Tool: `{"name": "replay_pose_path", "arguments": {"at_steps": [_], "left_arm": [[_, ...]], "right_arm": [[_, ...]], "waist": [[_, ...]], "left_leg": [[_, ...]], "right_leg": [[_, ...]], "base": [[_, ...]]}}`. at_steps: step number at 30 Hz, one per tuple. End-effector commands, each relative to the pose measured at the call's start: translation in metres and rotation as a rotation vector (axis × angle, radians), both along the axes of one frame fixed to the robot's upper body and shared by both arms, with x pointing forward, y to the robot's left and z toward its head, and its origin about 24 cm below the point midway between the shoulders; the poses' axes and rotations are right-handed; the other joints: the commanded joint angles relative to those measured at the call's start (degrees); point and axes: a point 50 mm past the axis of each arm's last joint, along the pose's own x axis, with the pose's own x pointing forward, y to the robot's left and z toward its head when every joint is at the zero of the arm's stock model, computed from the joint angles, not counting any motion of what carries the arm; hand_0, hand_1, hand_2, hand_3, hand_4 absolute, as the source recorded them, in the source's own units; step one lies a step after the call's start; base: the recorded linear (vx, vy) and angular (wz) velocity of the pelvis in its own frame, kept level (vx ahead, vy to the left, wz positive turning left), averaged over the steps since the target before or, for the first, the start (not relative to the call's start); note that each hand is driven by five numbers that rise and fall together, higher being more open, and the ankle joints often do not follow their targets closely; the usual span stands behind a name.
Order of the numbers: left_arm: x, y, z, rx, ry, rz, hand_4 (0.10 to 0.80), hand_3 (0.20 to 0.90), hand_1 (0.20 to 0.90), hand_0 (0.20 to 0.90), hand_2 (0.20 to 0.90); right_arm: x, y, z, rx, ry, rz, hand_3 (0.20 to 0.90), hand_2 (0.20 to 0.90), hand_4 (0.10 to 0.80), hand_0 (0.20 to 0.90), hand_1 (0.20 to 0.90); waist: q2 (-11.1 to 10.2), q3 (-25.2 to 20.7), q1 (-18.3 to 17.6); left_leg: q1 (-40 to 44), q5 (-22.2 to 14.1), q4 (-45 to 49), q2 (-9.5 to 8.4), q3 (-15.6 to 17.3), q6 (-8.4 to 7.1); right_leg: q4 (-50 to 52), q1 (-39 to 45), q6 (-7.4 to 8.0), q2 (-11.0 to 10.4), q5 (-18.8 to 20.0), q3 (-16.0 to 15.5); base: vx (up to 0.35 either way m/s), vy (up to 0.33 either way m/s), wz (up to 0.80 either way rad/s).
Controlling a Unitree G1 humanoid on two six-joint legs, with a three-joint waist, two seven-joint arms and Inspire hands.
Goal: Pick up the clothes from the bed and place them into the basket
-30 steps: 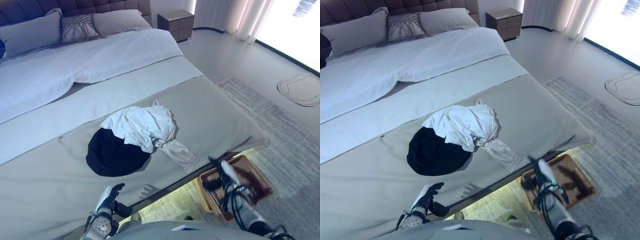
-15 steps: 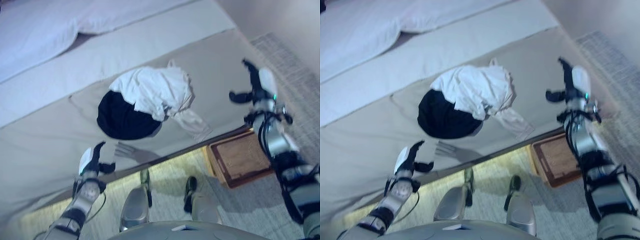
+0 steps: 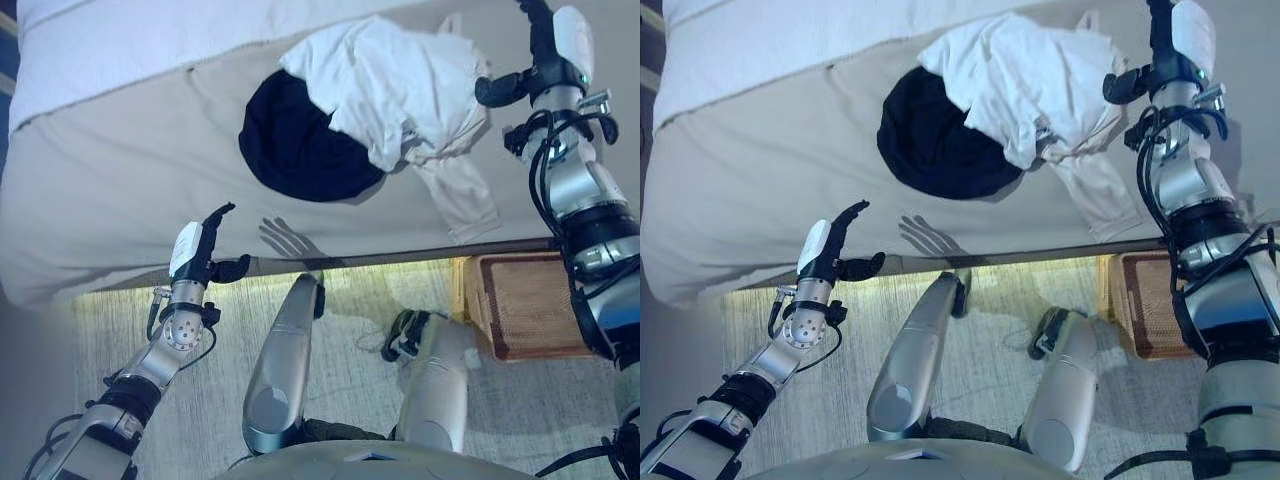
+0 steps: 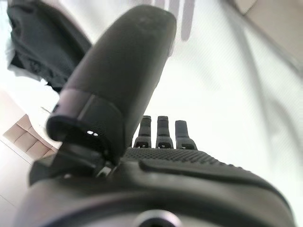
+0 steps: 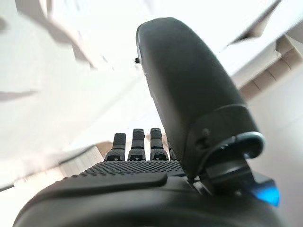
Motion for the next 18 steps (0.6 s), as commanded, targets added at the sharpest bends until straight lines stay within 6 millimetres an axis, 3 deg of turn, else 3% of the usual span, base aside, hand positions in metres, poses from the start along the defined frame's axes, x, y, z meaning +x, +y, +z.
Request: {"name": "replay_pose_path", "arguments": {"at_steps": [1, 10, 18], "left_arm": [[-0.002, 0.000, 0.029, -0.103, -0.189, -0.013, 0.800, 0.900, 0.900, 0.900, 0.900], [-0.005, -0.004, 0.045, -0.167, -0.261, -0.060, 0.800, 0.900, 0.900, 0.900, 0.900], [-0.010, 0.000, 0.053, -0.159, -0.278, -0.080, 0.800, 0.900, 0.900, 0.900, 0.900]], "right_arm": [[-0.005, 0.009, 0.060, -0.055, -0.131, 0.003, 0.900, 0.900, 0.800, 0.900, 0.900], [-0.002, 0.017, 0.089, -0.131, -0.053, -0.042, 0.900, 0.900, 0.800, 0.900, 0.900], [0.002, 0.024, 0.098, -0.112, -0.013, 0.016, 0.900, 0.900, 0.800, 0.900, 0.900]], "waist": [[0.8, -3.6, 0.8], [2.1, -1.6, 3.2], [2.3, -1.1, 5.2]], "left_leg": [[0.9, -7.9, 6.0, -4.11, 4.0, 4.81], [-7.3, -8.0, 13.4, -4.93, 2.9, 5.14], [-10.3, -7.7, 15.6, -5.65, 1.9, 5.12]], "right_leg": [[1.6, -2.3, -3.58, 6.3, 2.8, -1.6], [8.9, -9.5, -3.61, 5.3, 1.7, -1.3], [11.2, -11.8, -3.44, 4.7, 1.4, -2.2]], "base": [[-0.067, -0.012, 0.08], [-0.010, -0.025, 0.09], [0.035, -0.051, 0.08]]}}
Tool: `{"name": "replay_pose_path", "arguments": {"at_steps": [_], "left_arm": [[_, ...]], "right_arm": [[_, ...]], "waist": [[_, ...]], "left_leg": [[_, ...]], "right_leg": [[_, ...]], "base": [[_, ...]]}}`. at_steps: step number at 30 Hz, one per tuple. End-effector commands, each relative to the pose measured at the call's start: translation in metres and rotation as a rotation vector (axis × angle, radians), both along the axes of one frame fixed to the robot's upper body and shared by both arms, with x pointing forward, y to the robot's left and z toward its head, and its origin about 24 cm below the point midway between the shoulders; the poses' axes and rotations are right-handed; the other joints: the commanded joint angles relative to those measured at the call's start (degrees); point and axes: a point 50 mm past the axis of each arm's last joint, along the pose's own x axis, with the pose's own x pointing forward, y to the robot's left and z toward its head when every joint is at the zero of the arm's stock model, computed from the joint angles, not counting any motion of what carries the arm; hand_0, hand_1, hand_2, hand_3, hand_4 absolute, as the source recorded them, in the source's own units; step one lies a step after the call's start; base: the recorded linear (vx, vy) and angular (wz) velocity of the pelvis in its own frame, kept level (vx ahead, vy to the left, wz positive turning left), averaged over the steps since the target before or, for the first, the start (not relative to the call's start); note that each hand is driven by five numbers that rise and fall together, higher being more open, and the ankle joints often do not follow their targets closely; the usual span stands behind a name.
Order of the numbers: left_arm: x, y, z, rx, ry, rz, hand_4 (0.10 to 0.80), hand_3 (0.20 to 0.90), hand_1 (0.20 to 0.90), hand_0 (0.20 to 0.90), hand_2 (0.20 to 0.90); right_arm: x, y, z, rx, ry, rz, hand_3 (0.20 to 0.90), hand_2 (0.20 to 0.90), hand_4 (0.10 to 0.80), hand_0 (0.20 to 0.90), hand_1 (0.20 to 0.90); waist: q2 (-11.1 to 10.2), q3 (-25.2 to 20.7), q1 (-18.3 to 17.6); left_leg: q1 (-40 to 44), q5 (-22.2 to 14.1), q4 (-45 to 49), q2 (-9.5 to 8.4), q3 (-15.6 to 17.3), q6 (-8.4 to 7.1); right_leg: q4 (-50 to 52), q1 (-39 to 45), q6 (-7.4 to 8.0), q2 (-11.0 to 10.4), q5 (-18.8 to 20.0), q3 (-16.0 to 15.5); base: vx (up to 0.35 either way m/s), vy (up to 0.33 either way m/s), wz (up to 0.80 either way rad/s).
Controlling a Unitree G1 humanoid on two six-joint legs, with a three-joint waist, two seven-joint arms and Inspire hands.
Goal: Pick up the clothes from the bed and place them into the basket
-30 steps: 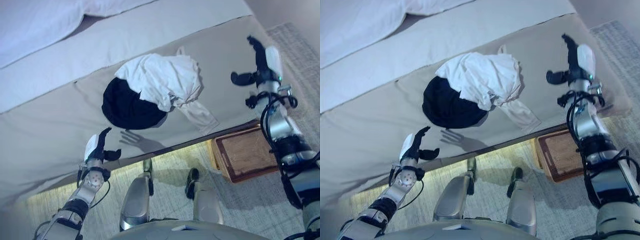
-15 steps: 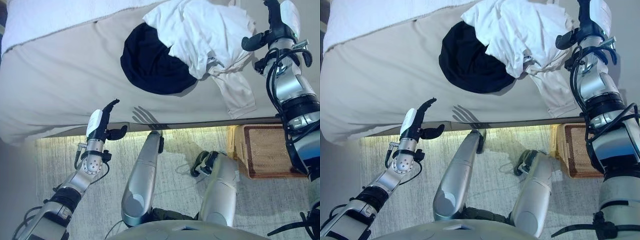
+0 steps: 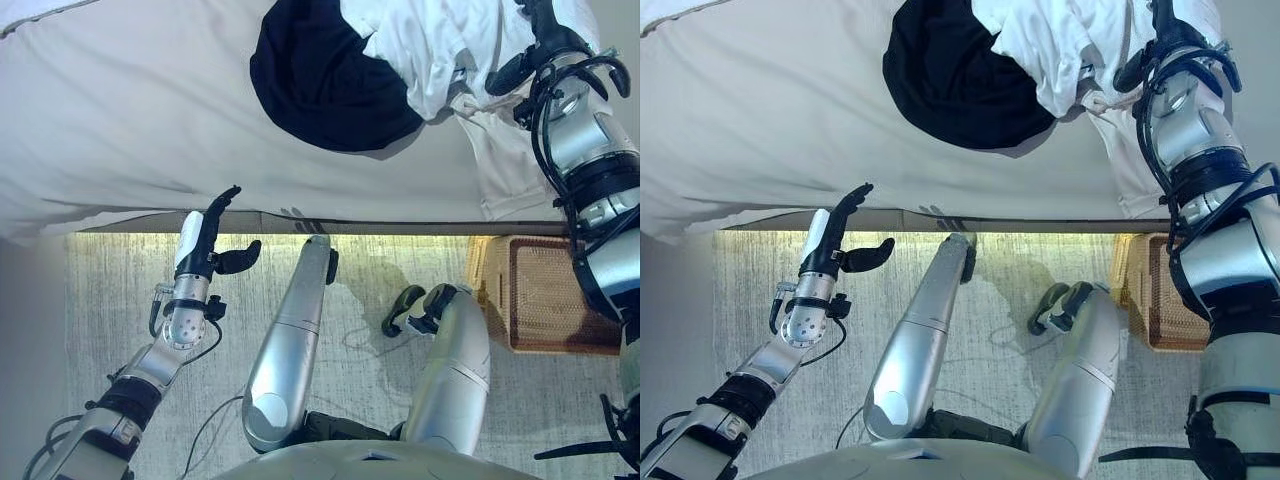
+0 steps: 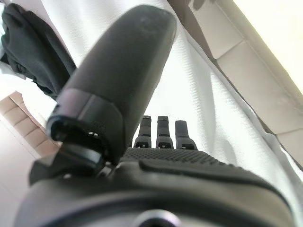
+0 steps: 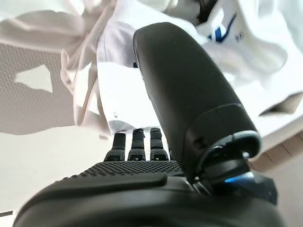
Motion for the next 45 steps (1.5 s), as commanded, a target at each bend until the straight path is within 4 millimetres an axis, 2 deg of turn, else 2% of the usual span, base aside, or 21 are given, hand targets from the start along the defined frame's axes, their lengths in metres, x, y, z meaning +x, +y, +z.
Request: {"name": "replay_pose_path", "arguments": {"at_steps": [1, 4, 5, 6, 17, 24, 32, 33, 34, 38, 45], "left_arm": [[-0.002, 0.006, 0.037, -0.035, -0.188, -0.032, 0.800, 0.900, 0.900, 0.900, 0.900], [-0.004, 0.007, 0.037, -0.023, -0.186, -0.042, 0.800, 0.900, 0.900, 0.900, 0.900], [-0.005, 0.008, 0.037, -0.022, -0.186, -0.045, 0.800, 0.900, 0.900, 0.900, 0.900], [-0.007, 0.009, 0.037, -0.023, -0.185, -0.046, 0.800, 0.900, 0.900, 0.900, 0.900], [-0.018, 0.013, 0.032, 0.005, -0.162, -0.065, 0.800, 0.900, 0.900, 0.900, 0.900], [-0.023, 0.012, 0.024, 0.020, -0.120, -0.088, 0.800, 0.900, 0.900, 0.900, 0.900], [-0.026, 0.011, 0.012, 0.051, -0.047, -0.097, 0.800, 0.900, 0.900, 0.900, 0.900], [-0.026, 0.012, 0.012, 0.054, -0.045, -0.097, 0.800, 0.900, 0.900, 0.900, 0.900], [-0.025, 0.012, 0.011, 0.058, -0.038, -0.094, 0.800, 0.900, 0.900, 0.900, 0.900], [-0.023, 0.014, 0.007, 0.076, -0.013, -0.075, 0.800, 0.900, 0.900, 0.900, 0.900], [-0.020, 0.015, 0.002, 0.100, 0.026, -0.059, 0.800, 0.900, 0.900, 0.900, 0.900]], "right_arm": [[-0.011, 0.022, 0.078, -0.067, -0.219, 0.093, 0.900, 0.900, 0.800, 0.900, 0.900], [-0.012, 0.023, 0.083, -0.062, -0.243, 0.116, 0.900, 0.900, 0.800, 0.900, 0.900], [-0.012, 0.024, 0.084, -0.062, -0.257, 0.116, 0.700, 0.728, 0.600, 0.728, 0.728], [-0.013, 0.024, 0.086, -0.051, -0.274, 0.122, 0.200, 0.300, 0.100, 0.300, 0.300], [-0.016, 0.007, 0.080, -0.042, -0.268, 0.065, 0.200, 0.300, 0.100, 0.300, 0.300], [-0.018, -0.004, 0.075, -0.107, -0.227, 0.022, 0.200, 0.300, 0.100, 0.300, 0.300], [-0.020, -0.022, 0.055, -0.137, -0.144, 0.000, 0.200, 0.300, 0.100, 0.300, 0.300], [-0.020, -0.023, 0.055, -0.137, -0.145, -0.001, 0.200, 0.300, 0.100, 0.300, 0.300], [-0.021, -0.025, 0.055, -0.136, -0.148, -0.002, 0.200, 0.300, 0.100, 0.300, 0.300], [-0.024, -0.031, 0.055, -0.129, -0.158, -0.003, 0.200, 0.300, 0.100, 0.300, 0.300], [-0.032, -0.045, 0.060, -0.127, -0.147, -0.017, 0.200, 0.300, 0.100, 0.300, 0.300]], "waist": [[1.9, -3.2, 2.2], [1.9, -3.2, 2.8], [1.9, -3.2, 2.9], [1.9, -3.2, 3.0], [1.0, -3.2, 3.4], [0.2, -3.5, 2.7], [-2.3, -8.4, 2.2], [-2.4, -8.6, 2.2], [-2.6, -9.4, 2.0], [-3.1, -11.3, 1.2], [-4.7, -15.2, -0.4]], "left_leg": [[1.9, -7.0, 5.7, -4.18, 6.0, 5.58], [1.6, -6.8, 5.9, -4.28, 5.7, 5.43], [1.6, -6.7, 5.8, -4.32, 5.6, 5.38], [1.6, -6.5, 5.6, -4.33, 5.6, 5.34], [5.3, -6.2, 4.5, -3.30, 5.1, 4.55], [10.6, -5.7, 1.4, -2.56, 5.4, 4.18], [22.0, -2.9, -9.7, -1.17, 5.6, 3.06], [22.4, -2.6, -10.2, -1.04, 5.7, 2.99], [23.4, -0.3, -12.6, -0.59, 6.0, 3.09], [28.2, 0.4, -16.8, 0.64, 6.9, 2.87], [36.1, 1.7, -25.3, 1.82, 8.3, 2.19]], "right_leg": [[-0.7, -0.9, -2.33, 5.2, 4.9, -2.5], [-0.4, -1.0, -2.17, 5.0, 5.0, -3.0], [-0.5, -1.0, -2.08, 5.0, 5.1, -3.3], [-0.6, -1.0, -2.00, 5.0, 5.3, -3.5], [-3.0, 3.4, -1.37, 5.1, 5.9, -4.2], [-6.5, 8.4, -1.08, 5.6, 6.7, -3.9], [-16.9, 19.8, -0.50, 6.0, 8.5, -4.6], [-17.3, 20.4, -0.53, 6.0, 8.5, -4.7], [-19.8, 21.6, -1.29, 6.1, 10.4, -5.5], [-25.8, 27.7, -1.58, 7.1, 11.6, -5.9], [-37.7, 36.9, -0.88, 8.7, 14.5, -5.5]], "base": [[0.048, -0.052, 0.15], [0.045, -0.055, 0.10], [0.036, -0.052, 0.04], [0.023, -0.039, 0.04], [0.051, -0.034, 0.00], [0.031, 0.003, 0.00], [0.101, 0.005, -0.05], [0.012, -0.007, -0.14], [-0.008, 0.002, -0.07], [0.043, 0.009, -0.10], [0.071, 0.009, -0.20]]}}
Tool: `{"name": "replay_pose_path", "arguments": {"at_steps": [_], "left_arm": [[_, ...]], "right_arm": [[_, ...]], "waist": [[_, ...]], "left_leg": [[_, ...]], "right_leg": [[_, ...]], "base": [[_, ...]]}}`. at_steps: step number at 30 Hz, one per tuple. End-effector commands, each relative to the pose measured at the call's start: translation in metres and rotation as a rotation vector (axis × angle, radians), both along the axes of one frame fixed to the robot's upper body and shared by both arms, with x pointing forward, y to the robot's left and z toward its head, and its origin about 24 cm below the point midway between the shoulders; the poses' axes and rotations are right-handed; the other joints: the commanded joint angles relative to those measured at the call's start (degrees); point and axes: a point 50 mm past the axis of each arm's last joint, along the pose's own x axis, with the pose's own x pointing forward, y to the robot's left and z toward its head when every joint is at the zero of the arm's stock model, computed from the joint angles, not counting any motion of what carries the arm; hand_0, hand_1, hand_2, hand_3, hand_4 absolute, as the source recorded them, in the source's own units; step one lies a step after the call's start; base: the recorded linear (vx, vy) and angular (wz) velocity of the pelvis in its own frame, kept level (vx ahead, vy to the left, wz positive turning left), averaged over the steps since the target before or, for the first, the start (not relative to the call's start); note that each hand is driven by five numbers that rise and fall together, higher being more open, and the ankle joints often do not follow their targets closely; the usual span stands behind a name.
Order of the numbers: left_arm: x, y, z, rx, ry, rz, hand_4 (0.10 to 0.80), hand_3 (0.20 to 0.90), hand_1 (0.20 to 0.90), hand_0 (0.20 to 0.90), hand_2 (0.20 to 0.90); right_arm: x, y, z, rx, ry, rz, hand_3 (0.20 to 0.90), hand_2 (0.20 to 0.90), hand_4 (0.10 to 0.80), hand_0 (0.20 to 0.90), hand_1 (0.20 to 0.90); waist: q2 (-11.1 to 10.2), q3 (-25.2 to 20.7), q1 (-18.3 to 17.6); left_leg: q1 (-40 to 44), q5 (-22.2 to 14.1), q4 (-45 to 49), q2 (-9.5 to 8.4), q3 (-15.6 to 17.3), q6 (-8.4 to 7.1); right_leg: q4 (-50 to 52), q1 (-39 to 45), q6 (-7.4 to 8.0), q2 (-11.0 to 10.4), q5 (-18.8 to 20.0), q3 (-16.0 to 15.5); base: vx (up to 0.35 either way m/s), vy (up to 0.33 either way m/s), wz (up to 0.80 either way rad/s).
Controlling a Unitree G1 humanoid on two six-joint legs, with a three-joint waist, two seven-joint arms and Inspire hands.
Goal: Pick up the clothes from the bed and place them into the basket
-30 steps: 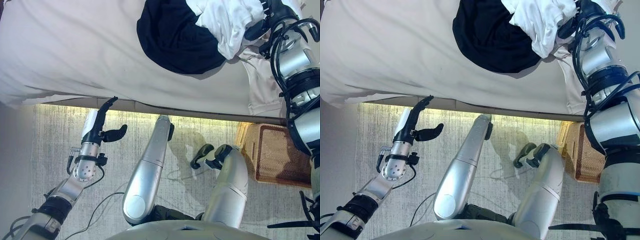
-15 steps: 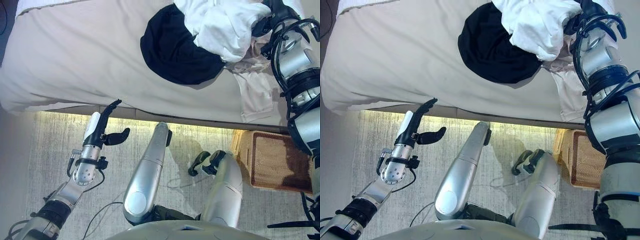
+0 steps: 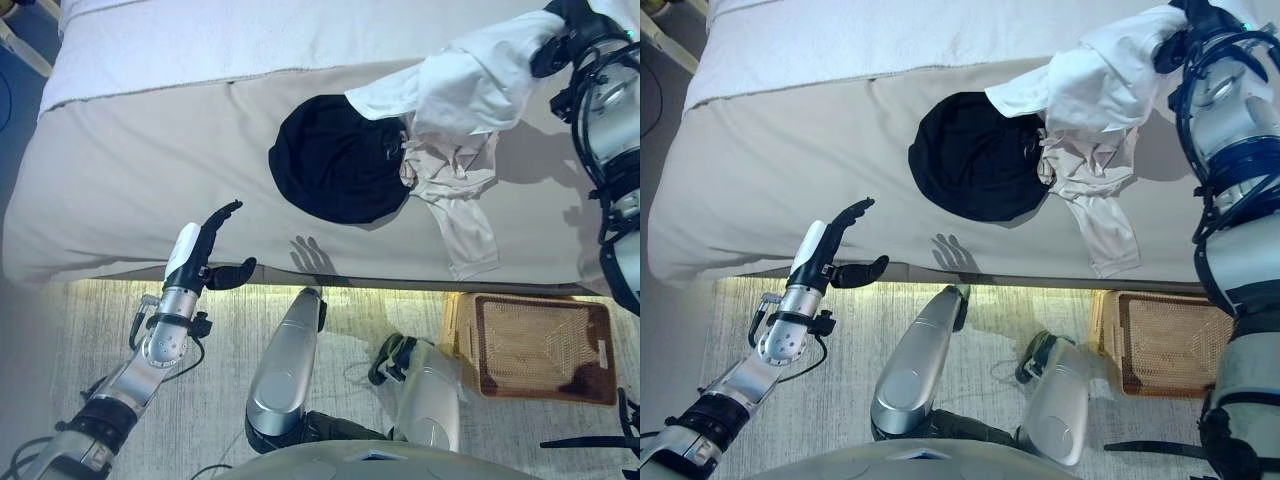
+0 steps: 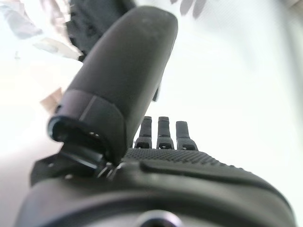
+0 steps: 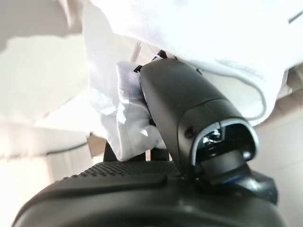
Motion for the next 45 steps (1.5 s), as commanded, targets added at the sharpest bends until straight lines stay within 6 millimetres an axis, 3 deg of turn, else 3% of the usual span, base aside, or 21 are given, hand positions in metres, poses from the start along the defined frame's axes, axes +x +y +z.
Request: {"name": "replay_pose_path", "arguments": {"at_steps": [1, 6, 14, 23, 33, 41, 45], "left_arm": [[-0.009, 0.004, -0.003, 0.005, -0.010, 0.012, 0.800, 0.900, 0.900, 0.900, 0.900], [-0.008, 0.005, -0.009, 0.012, 0.034, 0.009, 0.800, 0.900, 0.900, 0.900, 0.900], [-0.011, 0.009, -0.017, 0.032, 0.055, 0.022, 0.800, 0.900, 0.900, 0.900, 0.900], [-0.002, 0.019, -0.016, 0.085, 0.026, 0.066, 0.800, 0.900, 0.900, 0.900, 0.900], [0.007, 0.033, -0.020, 0.096, 0.074, 0.138, 0.800, 0.900, 0.900, 0.900, 0.900], [0.011, 0.033, -0.016, 0.125, 0.069, 0.133, 0.800, 0.900, 0.900, 0.900, 0.900], [0.013, 0.032, -0.012, 0.130, 0.063, 0.127, 0.800, 0.900, 0.900, 0.900, 0.900]], "right_arm": [[-0.018, -0.012, 0.037, -0.081, -0.126, -0.001, 0.200, 0.300, 0.100, 0.300, 0.300], [-0.027, -0.027, 0.040, -0.061, -0.116, -0.018, 0.200, 0.300, 0.100, 0.300, 0.300], [-0.042, -0.043, 0.045, -0.022, -0.160, -0.006, 0.200, 0.300, 0.100, 0.300, 0.300], [-0.052, -0.045, 0.027, -0.081, -0.142, 0.037, 0.200, 0.300, 0.100, 0.300, 0.300], [-0.085, -0.070, -0.044, 0.026, -0.115, 0.050, 0.200, 0.300, 0.100, 0.300, 0.300], [-0.117, -0.084, -0.104, 0.090, -0.023, 0.011, 0.200, 0.300, 0.100, 0.300, 0.300], [-0.129, -0.094, -0.124, 0.132, 0.023, -0.028, 0.200, 0.300, 0.100, 0.300, 0.300]], "waist": [[-3.1, -15.2, -1.6], [-4.8, -18.9, -3.0], [-6.2, -23.8, -6.8], [-6.5, -27.1, -13.1], [-5.7, -28.2, -20.7], [-5.2, -28.0, -25.2], [-4.6, -27.9, -26.4]], "left_leg": [[0.9, -0.6, -0.6, -0.34, 3.2, 1.23], [7.7, -0.1, -8.0, -0.03, 4.4, 0.70], [15.7, 1.9, -19.9, 1.00, 7.7, 0.26], [20.9, 4.1, -27.9, 2.31, 11.8, -0.26], [24.3, 5.4, -34.2, 2.53, 14.8, -0.12], [23.8, 3.5, -32.2, 2.82, 17.4, 0.40], [24.0, 2.8, -32.1, 2.79, 18.4, 0.67]], "right_leg": [[-7.8, 2.6, -3.52, 4.8, 5.9, -3.6], [-17.6, 9.6, -2.37, 6.6, 8.0, -2.9], [-27.9, 13.8, 0.42, 7.2, 12.4, -0.7], [-34.1, 14.1, 2.94, 8.4, 16.4, 4.3], [-36.5, 13.0, 4.88, 10.1, 18.7, 10.3], [-37.0, 10.9, 4.87, 11.1, 19.6, 14.0], [-37.0, 10.4, 5.01, 11.3, 19.7, 14.9]], "base": [[0.103, -0.006, -0.11], [0.106, -0.016, -0.11], [0.006, -0.001, -0.12], [-0.019, 0.017, -0.30], [-0.018, 0.017, -0.25], [-0.019, -0.045, -0.32], [-0.006, -0.065, -0.25]]}}
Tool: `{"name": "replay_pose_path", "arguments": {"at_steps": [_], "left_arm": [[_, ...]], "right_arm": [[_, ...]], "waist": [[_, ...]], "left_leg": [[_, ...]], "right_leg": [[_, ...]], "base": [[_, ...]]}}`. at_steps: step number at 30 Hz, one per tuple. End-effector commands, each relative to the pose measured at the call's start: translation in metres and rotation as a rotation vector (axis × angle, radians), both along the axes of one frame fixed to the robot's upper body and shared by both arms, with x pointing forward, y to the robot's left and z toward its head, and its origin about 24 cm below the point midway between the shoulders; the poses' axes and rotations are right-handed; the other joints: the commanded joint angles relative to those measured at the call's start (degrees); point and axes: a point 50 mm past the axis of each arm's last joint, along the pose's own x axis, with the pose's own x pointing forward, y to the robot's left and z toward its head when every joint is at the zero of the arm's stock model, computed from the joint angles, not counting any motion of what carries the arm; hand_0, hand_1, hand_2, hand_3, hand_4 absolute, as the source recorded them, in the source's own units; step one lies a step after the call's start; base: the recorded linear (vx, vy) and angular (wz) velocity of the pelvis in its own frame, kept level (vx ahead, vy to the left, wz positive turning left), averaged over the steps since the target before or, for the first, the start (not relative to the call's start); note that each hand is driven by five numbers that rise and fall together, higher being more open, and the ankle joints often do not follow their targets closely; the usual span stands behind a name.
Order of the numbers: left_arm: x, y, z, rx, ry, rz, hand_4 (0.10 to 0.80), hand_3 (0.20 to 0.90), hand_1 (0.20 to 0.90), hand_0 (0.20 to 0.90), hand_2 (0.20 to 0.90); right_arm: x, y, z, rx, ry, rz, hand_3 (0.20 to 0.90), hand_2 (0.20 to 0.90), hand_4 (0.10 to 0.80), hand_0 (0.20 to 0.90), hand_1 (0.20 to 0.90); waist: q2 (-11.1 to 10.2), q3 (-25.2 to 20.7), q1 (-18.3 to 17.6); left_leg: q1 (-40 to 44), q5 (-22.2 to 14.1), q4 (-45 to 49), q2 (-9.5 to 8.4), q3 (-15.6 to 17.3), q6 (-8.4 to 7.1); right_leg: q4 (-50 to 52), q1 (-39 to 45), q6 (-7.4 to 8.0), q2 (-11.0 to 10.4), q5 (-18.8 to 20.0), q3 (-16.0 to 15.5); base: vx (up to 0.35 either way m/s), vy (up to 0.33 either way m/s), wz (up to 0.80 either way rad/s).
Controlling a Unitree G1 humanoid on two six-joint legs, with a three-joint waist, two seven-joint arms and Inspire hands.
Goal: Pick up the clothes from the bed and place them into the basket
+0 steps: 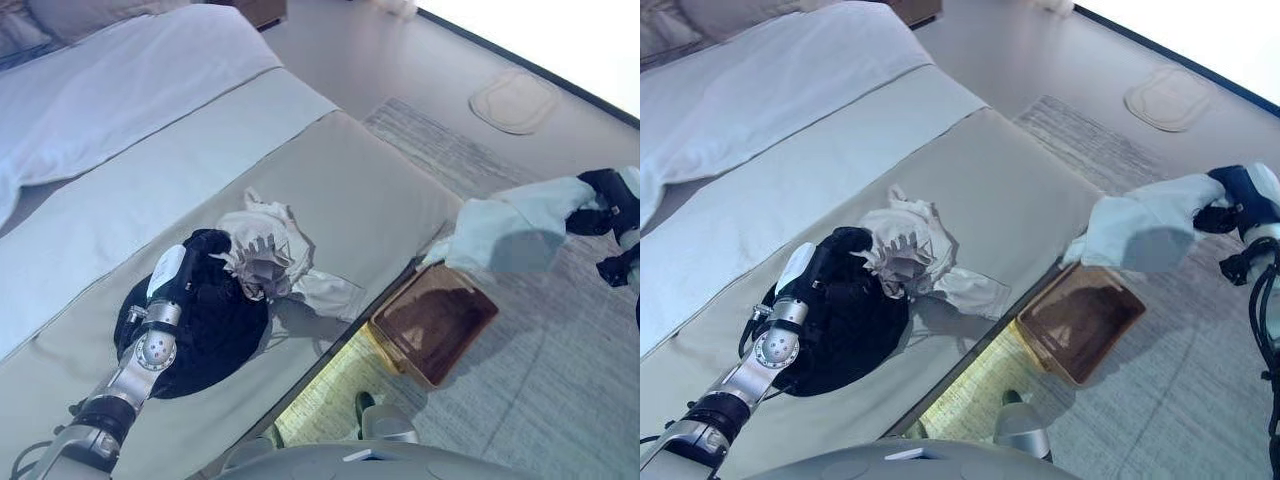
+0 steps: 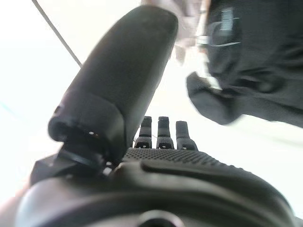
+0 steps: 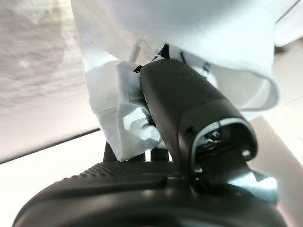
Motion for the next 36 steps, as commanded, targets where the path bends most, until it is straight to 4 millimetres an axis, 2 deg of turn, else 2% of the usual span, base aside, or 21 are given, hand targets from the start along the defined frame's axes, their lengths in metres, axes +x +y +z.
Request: {"name": "replay_pose_path", "arguments": {"at_steps": [1, 8, 20, 21, 22, 28, 36], "left_arm": [[0.018, -0.001, 0.029, 0.005, -0.150, -0.021, 0.800, 0.900, 0.900, 0.900, 0.900], [0.016, -0.002, 0.028, 0.008, -0.135, -0.035, 0.800, 0.900, 0.900, 0.900, 0.900], [0.019, -0.006, 0.028, 0.004, -0.107, -0.073, 0.800, 0.900, 0.900, 0.900, 0.900], [0.019, -0.006, 0.028, 0.004, -0.106, -0.075, 0.800, 0.900, 0.900, 0.900, 0.900], [0.020, -0.007, 0.028, 0.003, -0.106, -0.077, 0.800, 0.900, 0.900, 0.900, 0.900], [0.021, -0.011, 0.027, -0.010, -0.113, -0.084, 0.800, 0.900, 0.900, 0.900, 0.900], [0.021, -0.012, 0.025, -0.013, -0.107, -0.079, 0.800, 0.900, 0.900, 0.900, 0.900]], "right_arm": [[-0.003, -0.007, 0.054, -0.095, -0.217, 0.000, 0.200, 0.300, 0.100, 0.300, 0.300], [-0.016, -0.016, 0.019, -0.039, -0.113, -0.045, 0.200, 0.300, 0.100, 0.300, 0.300], [-0.011, -0.031, -0.011, 0.008, 0.030, -0.168, 0.200, 0.300, 0.100, 0.300, 0.300], [-0.011, -0.032, -0.014, 0.005, 0.039, -0.181, 0.238, 0.333, 0.138, 0.333, 0.333], [-0.010, -0.033, -0.014, -0.004, 0.043, -0.195, 0.900, 0.900, 0.800, 0.900, 0.900], [-0.008, -0.037, -0.013, -0.027, 0.047, -0.224, 0.900, 0.900, 0.800, 0.900, 0.900], [-0.001, -0.028, -0.014, -0.049, 0.080, -0.167, 0.900, 0.900, 0.800, 0.900, 0.900]], "waist": [[0.5, -7.4, 0.7], [1.6, -7.3, 0.2], [3.4, -6.8, 1.7], [3.7, -6.8, 1.8], [3.9, -6.7, 1.9], [5.4, -6.4, 2.3], [5.5, -6.3, 2.4]], "left_leg": [[-4.4, -5.1, 5.3, 0.74, -0.5, 0.08], [-5.0, -5.6, 6.3, 0.74, 0.1, 0.07], [-5.0, -5.3, 5.3, 0.53, -0.6, -0.21], [-5.0, -5.1, 5.0, 0.53, -0.7, -0.29], [-5.1, -4.9, 4.8, 0.52, -0.8, -0.36], [-5.0, -3.9, 3.0, 0.22, -1.4, -0.69], [-5.1, -3.5, 2.7, 0.20, -1.5, -0.91]], "right_leg": [[0.9, -6.6, 0.91, 3.3, 4.1, -0.4], [0.8, -7.2, 0.82, 3.3, 4.3, -0.2], [0.3, -6.9, 0.85, 3.0, 4.1, -2.0], [0.3, -6.9, 0.82, 3.0, 4.0, -2.2], [0.2, -6.9, 0.82, 3.0, 4.0, -2.3], [-0.1, -6.8, 0.82, 3.0, 3.7, -3.2], [0.0, -6.7, 0.63, 3.0, 3.5, -3.7]], "base": [[-0.008, -0.063, -0.11], [-0.014, -0.072, -0.16], [-0.028, -0.052, 0.09], [-0.038, -0.020, 0.21], [-0.041, -0.013, 0.19], [-0.014, 0.006, 0.03], [-0.008, 0.005, 0.01]]}}
